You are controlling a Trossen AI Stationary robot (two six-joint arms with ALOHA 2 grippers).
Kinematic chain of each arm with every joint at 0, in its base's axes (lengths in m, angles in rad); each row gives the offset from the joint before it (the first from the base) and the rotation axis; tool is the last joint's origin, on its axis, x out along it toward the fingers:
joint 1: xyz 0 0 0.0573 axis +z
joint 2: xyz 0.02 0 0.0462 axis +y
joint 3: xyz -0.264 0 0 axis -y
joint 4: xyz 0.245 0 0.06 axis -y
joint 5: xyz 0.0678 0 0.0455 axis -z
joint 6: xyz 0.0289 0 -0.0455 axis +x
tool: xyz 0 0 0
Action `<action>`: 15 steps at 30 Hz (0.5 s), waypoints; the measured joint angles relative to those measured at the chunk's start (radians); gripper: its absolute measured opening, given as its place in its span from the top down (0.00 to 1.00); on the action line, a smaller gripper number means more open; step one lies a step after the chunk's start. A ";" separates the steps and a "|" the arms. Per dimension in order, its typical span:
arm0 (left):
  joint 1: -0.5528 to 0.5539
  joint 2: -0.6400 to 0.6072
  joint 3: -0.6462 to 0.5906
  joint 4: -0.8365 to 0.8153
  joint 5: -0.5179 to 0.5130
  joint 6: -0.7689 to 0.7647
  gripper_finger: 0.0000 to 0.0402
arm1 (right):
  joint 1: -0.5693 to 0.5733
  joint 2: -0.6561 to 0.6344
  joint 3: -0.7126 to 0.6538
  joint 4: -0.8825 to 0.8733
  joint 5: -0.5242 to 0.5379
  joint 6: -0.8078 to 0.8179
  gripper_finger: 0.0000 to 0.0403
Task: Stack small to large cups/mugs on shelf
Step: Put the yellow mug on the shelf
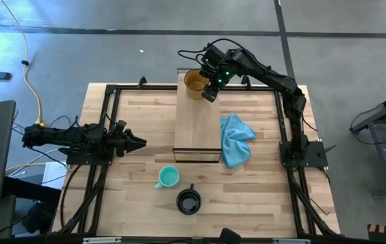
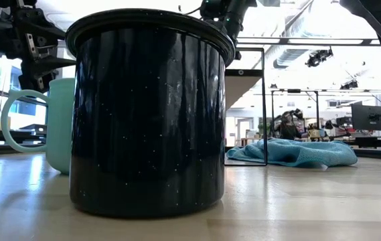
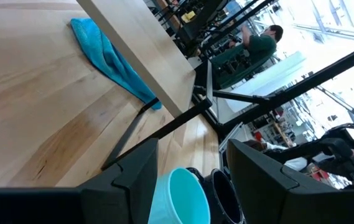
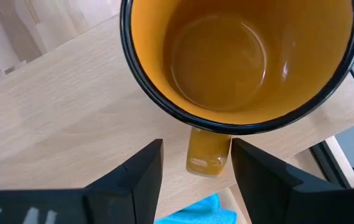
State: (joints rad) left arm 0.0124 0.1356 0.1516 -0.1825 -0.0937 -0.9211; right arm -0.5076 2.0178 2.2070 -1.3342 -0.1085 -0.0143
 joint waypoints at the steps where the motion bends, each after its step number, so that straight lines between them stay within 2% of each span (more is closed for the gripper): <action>1: 0.000 0.000 0.000 0.000 0.000 0.000 0.55 | 0.000 0.000 0.000 -0.001 0.000 0.011 0.55; 15: 0.000 0.000 0.000 0.002 0.000 -0.035 0.55 | 0.000 0.000 0.000 -0.031 0.056 0.016 0.55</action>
State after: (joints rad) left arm 0.0124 0.1353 0.1516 -0.1806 -0.0940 -0.9559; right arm -0.5076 2.0178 2.2074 -1.3647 -0.0525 0.0015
